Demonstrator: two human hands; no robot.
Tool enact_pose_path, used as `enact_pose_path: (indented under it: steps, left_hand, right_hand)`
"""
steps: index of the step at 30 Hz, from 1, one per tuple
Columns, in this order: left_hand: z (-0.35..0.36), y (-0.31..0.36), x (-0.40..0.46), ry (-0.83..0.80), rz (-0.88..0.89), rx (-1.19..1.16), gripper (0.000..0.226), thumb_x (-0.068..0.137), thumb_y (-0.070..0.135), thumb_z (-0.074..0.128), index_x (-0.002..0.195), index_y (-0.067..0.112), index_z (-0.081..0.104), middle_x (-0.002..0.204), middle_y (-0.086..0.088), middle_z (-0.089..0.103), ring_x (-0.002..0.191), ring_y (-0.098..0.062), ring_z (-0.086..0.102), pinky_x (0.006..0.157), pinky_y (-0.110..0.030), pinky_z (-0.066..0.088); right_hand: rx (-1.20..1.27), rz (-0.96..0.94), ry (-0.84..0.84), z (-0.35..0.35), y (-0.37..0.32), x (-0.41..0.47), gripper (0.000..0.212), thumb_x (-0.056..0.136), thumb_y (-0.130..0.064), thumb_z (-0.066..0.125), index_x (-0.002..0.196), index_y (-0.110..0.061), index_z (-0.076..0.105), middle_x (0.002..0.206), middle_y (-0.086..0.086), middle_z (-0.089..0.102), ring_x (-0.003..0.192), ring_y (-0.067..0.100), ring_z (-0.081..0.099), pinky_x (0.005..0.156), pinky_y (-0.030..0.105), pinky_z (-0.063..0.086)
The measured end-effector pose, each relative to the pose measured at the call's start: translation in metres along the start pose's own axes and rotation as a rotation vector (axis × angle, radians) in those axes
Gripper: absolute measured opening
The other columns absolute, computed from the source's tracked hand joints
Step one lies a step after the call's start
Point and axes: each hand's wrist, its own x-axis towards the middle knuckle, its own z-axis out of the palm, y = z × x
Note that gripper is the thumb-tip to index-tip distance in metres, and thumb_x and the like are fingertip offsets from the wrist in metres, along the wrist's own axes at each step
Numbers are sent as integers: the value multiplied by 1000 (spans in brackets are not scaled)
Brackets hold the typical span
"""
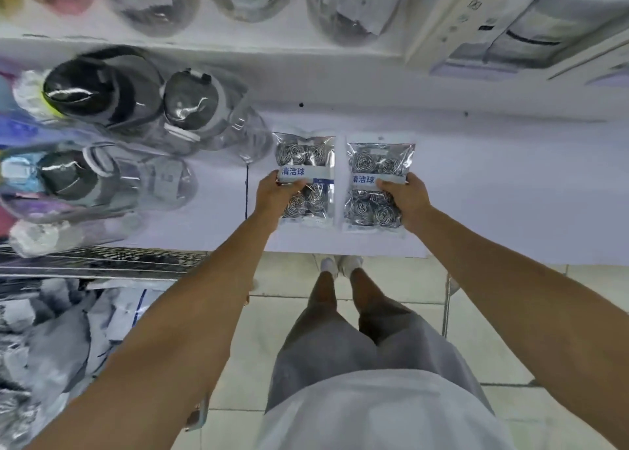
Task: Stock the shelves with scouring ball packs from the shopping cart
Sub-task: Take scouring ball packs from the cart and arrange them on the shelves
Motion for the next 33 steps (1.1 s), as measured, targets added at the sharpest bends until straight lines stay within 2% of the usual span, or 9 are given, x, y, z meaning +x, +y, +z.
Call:
enact_pose_path:
  steps: [2, 4, 10, 14, 17, 21, 24, 27, 33]
  left_hand:
    - [2, 4, 6, 62, 40, 33, 48, 80, 25, 90, 119, 7, 70, 115, -9, 75, 108, -26, 70, 88, -31, 57]
    - [4, 7, 12, 108, 64, 48, 49, 81, 29, 89, 121, 8, 68, 117, -8, 74, 109, -25, 70, 95, -39, 58]
    - [4, 9, 22, 132, 127, 161, 40, 82, 33, 88, 109, 18, 63, 98, 8, 68, 82, -5, 63, 59, -9, 47]
    - [5, 7, 25, 175, 157, 201, 44, 85, 31, 86, 117, 11, 64, 104, 2, 71, 85, -10, 66, 59, -7, 47]
    - [5, 4, 25, 189, 187, 262, 39, 87, 35, 84, 110, 15, 59, 96, 7, 66, 77, 0, 60, 55, -5, 44]
    - [4, 5, 16, 198, 223, 343, 51, 89, 41, 80, 125, 11, 60, 114, -9, 66, 99, -23, 66, 83, -33, 57]
    - [-1, 10, 2, 175, 201, 410, 62, 89, 43, 78, 136, 10, 55, 126, -15, 59, 118, -33, 60, 99, -47, 54]
    - [-10, 15, -21, 176, 200, 473, 63, 95, 40, 71, 143, 7, 50, 137, -18, 55, 131, -36, 52, 108, -50, 48]
    - [-33, 16, -96, 202, 275, 737, 57, 106, 39, 53, 151, 7, 44, 144, -22, 52, 134, -39, 50, 107, -50, 46]
  right_hand:
    - [-46, -15, 17, 6, -5, 4, 75, 81, -22, 89, 144, -7, 51, 143, 16, 59, 128, 36, 59, 109, 54, 50]
    - [-46, -34, 32, 10, -8, 8, 77, 80, -23, 90, 144, -5, 50, 141, 18, 60, 128, 38, 60, 108, 55, 51]
    - [-128, -69, 83, 22, -14, 18, 68, 85, -30, 86, 140, -8, 54, 130, 10, 66, 117, 32, 66, 99, 44, 57]
    - [-221, -117, 115, 29, -20, 21, 70, 88, -34, 82, 145, -10, 50, 135, 8, 62, 118, 27, 60, 100, 39, 51]
    - [-268, -118, 130, 31, -22, 21, 74, 89, -38, 81, 149, -13, 47, 138, 7, 59, 118, 26, 59, 96, 36, 51]
    - [-405, -145, 123, 23, -25, 14, 76, 89, -49, 77, 149, -14, 47, 136, 5, 61, 110, 23, 62, 78, 29, 51]
    - [-546, -176, 111, 11, -25, 1, 77, 91, -54, 72, 150, -12, 46, 118, 2, 59, 76, 8, 56, 57, 22, 39]
    - [-708, -239, 88, -3, -30, -20, 73, 96, -55, 66, 151, -11, 45, 119, 3, 62, 70, 7, 52, 63, 27, 40]
    - [-975, -517, -86, -16, -35, -82, 49, 105, -43, 53, 143, -12, 52, 133, 15, 63, 116, 33, 62, 95, 39, 50]
